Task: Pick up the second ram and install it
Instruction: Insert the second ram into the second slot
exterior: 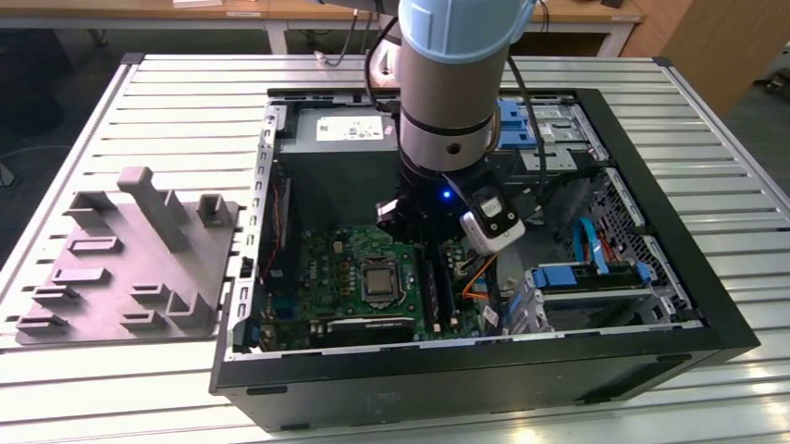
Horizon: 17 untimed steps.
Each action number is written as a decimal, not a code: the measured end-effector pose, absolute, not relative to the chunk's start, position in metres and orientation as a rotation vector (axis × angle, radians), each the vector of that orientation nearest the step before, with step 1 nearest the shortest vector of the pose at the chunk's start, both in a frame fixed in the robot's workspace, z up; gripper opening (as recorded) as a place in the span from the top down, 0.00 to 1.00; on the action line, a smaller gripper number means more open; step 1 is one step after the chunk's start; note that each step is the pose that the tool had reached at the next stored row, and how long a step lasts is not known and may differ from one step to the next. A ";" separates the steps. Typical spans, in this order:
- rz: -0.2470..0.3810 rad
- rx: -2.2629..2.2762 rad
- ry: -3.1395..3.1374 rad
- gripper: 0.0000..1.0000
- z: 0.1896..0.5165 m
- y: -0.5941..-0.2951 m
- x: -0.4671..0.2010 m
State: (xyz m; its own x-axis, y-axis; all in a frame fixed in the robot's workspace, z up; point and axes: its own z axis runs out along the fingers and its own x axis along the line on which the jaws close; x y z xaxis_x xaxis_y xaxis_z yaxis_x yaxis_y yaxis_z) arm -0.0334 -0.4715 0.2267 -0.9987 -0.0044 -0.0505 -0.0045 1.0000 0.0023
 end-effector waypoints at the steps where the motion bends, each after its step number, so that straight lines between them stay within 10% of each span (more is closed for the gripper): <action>1: 0.004 -0.002 3.091 0.89 0.227 -0.472 -0.033; 17: 0.002 0.020 3.091 0.89 0.226 -0.473 -0.033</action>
State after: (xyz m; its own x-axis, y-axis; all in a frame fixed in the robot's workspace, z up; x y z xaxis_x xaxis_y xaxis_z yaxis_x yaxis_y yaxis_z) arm -0.0334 -0.4729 0.2260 -0.9986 0.0130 -0.0505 0.0130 0.9999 0.0015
